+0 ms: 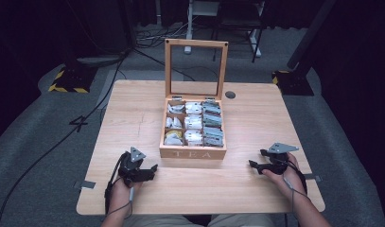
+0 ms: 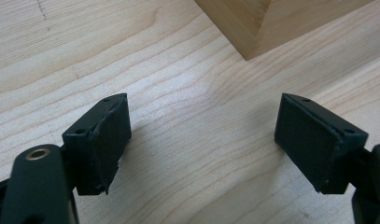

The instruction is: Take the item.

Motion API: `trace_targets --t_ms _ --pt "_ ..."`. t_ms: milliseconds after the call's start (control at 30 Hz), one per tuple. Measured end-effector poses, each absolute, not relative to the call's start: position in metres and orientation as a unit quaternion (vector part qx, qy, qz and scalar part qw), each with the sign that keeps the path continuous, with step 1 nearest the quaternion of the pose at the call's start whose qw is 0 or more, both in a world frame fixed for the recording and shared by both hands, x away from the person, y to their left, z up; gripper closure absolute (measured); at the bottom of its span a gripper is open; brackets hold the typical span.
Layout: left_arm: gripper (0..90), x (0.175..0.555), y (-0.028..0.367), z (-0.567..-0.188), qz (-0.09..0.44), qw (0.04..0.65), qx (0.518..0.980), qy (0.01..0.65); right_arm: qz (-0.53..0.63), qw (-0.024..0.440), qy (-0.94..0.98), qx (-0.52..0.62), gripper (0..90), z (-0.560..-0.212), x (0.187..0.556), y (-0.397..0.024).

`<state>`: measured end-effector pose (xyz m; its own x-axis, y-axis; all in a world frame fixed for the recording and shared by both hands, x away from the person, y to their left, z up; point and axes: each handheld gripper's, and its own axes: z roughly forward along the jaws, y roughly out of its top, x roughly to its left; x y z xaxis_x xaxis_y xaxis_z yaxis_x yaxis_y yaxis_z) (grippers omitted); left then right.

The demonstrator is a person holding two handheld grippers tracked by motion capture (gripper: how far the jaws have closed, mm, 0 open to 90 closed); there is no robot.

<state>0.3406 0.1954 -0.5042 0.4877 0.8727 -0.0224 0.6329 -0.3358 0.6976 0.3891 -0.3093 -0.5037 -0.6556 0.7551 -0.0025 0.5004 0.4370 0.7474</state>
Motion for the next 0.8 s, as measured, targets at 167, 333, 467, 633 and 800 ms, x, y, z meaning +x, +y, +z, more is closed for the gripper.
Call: trace_targets --t_ms 167,333,467,633,800 --pt "19.5 0.3393 0.1944 -0.5041 0.187 0.327 0.794 0.477 0.373 0.17 0.83 0.378 25.5 -0.5037 0.3891 -0.3094" --pt "19.2 0.3385 0.1934 -0.5041 0.188 0.326 0.79 0.483 0.373 0.17 0.83 0.378 25.5 -0.5037 0.3891 -0.3094" --pt "18.8 0.3388 0.1935 -0.5043 0.186 0.328 0.79 0.484 0.373 0.17 0.831 0.377 26.2 -0.5037 0.3892 -0.3094" --pt "18.8 0.3388 0.1936 -0.5042 0.187 0.327 0.79 0.484 0.376 0.171 0.829 0.376 33.4 -0.5032 0.3886 -0.3097" --pt "18.7 0.3388 0.1936 -0.5042 0.187 0.327 0.79 0.484 0.386 0.154 0.826 0.38 37.8 -0.4967 0.3892 -0.3105"
